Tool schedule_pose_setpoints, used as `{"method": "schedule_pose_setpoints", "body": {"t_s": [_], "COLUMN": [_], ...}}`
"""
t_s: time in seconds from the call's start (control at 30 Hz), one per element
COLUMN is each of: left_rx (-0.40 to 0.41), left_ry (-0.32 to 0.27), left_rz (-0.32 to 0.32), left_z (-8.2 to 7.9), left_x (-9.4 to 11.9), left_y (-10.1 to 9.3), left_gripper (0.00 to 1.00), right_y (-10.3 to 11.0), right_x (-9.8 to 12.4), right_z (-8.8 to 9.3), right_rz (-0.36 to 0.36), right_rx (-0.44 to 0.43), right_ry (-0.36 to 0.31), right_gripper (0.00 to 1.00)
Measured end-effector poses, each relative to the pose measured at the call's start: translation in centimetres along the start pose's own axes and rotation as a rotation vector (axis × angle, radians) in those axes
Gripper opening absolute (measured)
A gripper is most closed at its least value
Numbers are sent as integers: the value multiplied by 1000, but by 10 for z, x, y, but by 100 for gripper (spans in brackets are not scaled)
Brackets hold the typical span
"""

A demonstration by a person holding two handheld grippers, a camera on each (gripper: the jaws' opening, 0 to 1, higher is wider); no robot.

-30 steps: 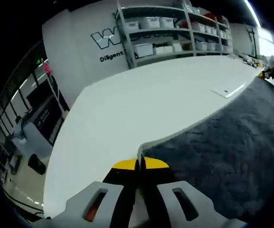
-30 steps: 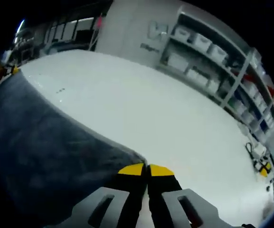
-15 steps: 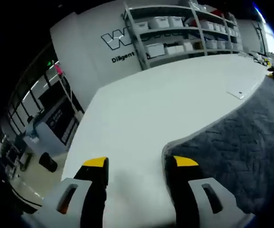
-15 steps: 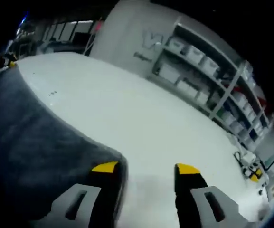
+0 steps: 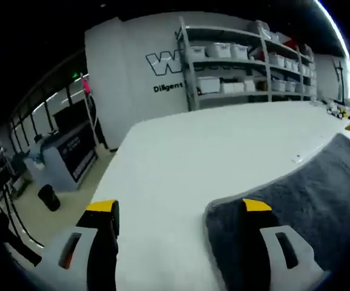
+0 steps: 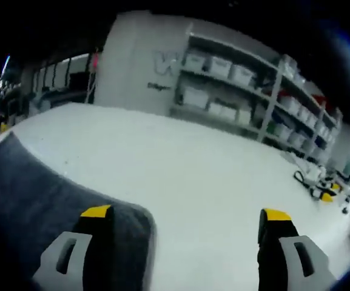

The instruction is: Open the folded towel by lifting each exposed corner and separating the folded layers until the towel lies flat within the target outline without major curled edges

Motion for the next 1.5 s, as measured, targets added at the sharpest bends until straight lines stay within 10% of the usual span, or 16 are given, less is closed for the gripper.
{"method": "schedule_pose_setpoints", "body": {"t_s": [0.13,0.37,0.87,1.5], "left_rx": [62,6,-84,-68], "left_ry": [-99,-157,-271,-334], "left_rz": [13,79,176,244], "left_z": [-25,-40,-63,-5], "left_x": [-2,24,163,321], "left_y": [9,-3,-74,-140], "left_gripper": [100,100,100,94], "right_y": [16,39,91,126], "right_x": [23,72,186,339], "right_z": [-13,-34,-40,8], "right_rz": [-36,-91,-182,-307], "right_rx": [54,92,108,40], "right_ry": [-66,-135,-201,-360], "right_gripper": [100,100,100,98]}}
Point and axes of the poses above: the point that each gripper's makers call its tool centre point, and the gripper's own axes: x roughly backward along the fingers, y roughly to its left, z roughly out of its underside, the point moved 1 cm from there along x, roughly backward along the fingers, and after that the axes turned 6 degrees about -x, right-handed, at the moved point
